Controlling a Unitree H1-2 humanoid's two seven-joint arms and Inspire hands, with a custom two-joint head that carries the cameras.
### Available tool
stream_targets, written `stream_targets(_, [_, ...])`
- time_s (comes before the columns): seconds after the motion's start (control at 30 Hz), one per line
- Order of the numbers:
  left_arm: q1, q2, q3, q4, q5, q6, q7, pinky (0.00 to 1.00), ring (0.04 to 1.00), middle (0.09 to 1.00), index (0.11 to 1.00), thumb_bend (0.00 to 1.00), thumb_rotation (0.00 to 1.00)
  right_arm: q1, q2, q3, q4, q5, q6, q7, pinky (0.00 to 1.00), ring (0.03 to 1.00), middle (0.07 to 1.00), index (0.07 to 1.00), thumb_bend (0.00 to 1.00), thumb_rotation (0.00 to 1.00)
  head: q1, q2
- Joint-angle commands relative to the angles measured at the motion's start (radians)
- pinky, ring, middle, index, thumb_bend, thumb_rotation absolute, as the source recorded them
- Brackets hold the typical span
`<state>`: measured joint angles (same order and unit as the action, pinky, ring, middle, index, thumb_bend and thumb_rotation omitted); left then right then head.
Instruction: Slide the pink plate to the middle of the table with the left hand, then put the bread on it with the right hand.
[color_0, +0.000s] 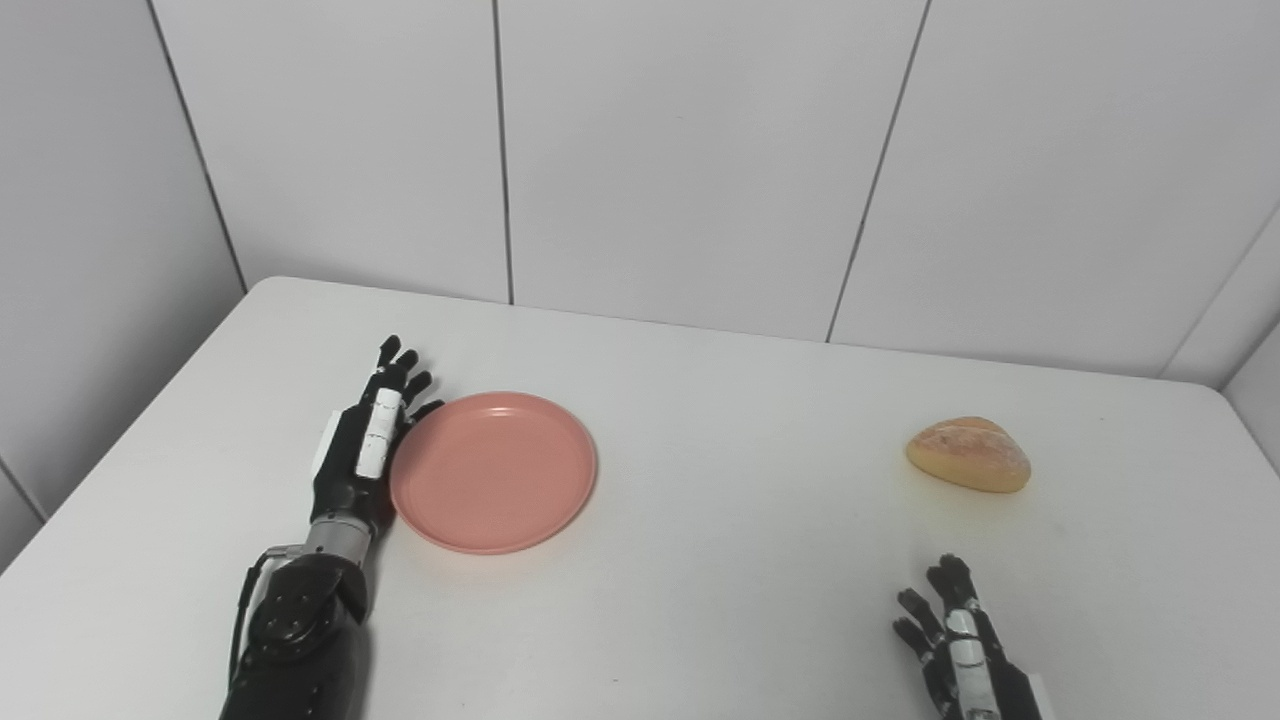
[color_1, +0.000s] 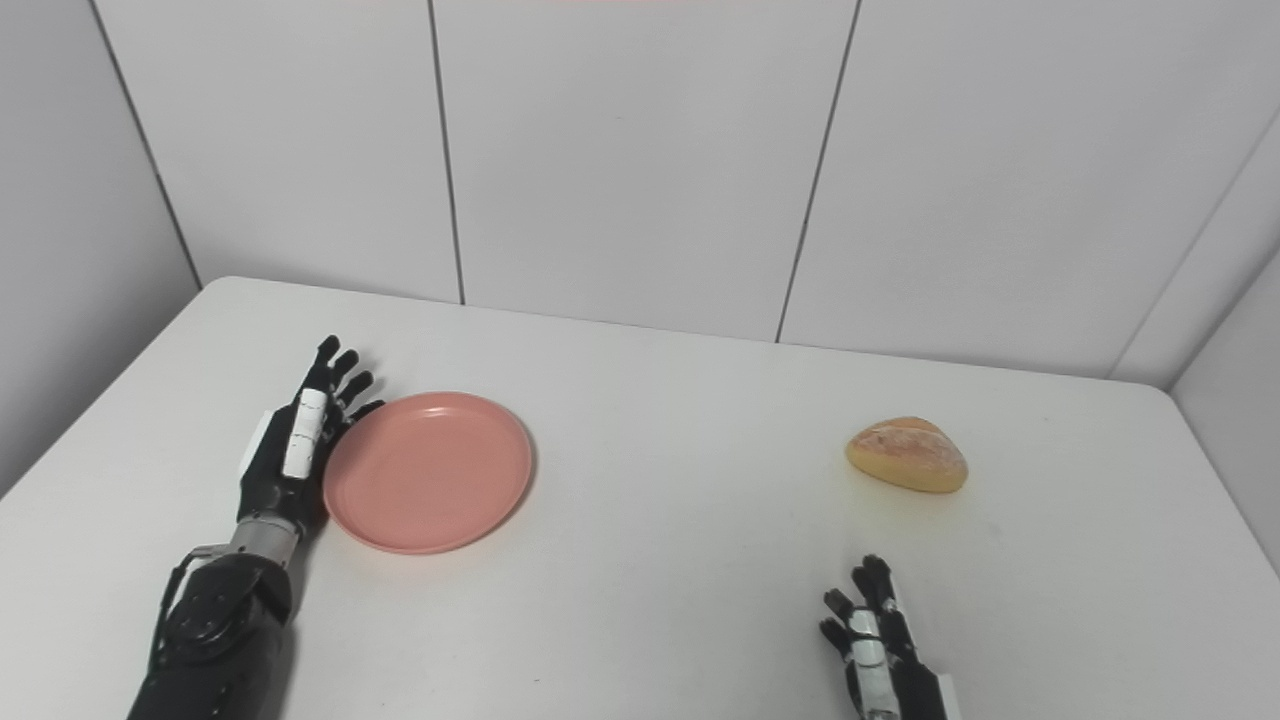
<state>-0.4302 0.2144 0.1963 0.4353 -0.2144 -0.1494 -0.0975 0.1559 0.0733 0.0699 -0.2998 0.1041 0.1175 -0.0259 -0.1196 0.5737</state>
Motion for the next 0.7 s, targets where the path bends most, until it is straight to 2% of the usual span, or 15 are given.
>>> stream_targets(0.0, [0.006, -0.002, -0.004, -0.017, -0.006, -0.024, -0.015, 0.86, 0.958, 0.983, 1.0, 1.0, 0.87, 0.006, 0.02, 0.025, -0.01, -0.013, 0.021, 0.008, 0.88, 0.897, 0.964, 0.958, 0.81, 0.86, -0.01, 0.001])
stream_targets(0.2, [0.022, -0.014, -0.016, -0.038, -0.004, -0.004, -0.012, 0.89, 0.951, 0.997, 1.0, 1.0, 0.88, 0.0, 0.047, 0.045, -0.006, -0.037, 0.023, -0.004, 0.89, 0.898, 0.969, 0.963, 0.82, 0.87, -0.065, 0.004])
stream_targets(0.33, [0.022, -0.022, -0.022, -0.035, 0.009, 0.011, 0.003, 0.83, 0.933, 0.992, 1.0, 1.0, 0.88, -0.005, 0.056, 0.053, 0.002, -0.055, 0.019, -0.008, 0.9, 0.899, 0.97, 0.966, 0.81, 0.89, -0.089, 0.005])
stream_targets(0.57, [0.011, -0.033, -0.023, -0.024, 0.001, 0.019, 0.002, 0.81, 0.927, 0.976, 1.0, 1.0, 0.86, -0.013, 0.075, 0.067, 0.013, -0.078, 0.02, -0.014, 0.9, 0.896, 0.972, 0.967, 0.8, 0.89, -0.149, 0.002])
stream_targets(0.67, [0.016, -0.048, -0.029, -0.062, 0.004, 0.04, 0.012, 0.84, 0.933, 0.985, 1.0, 1.0, 0.88, -0.018, 0.084, 0.074, 0.02, -0.088, 0.02, -0.02, 0.9, 0.891, 0.97, 0.964, 0.79, 0.89, -0.174, 0.002])
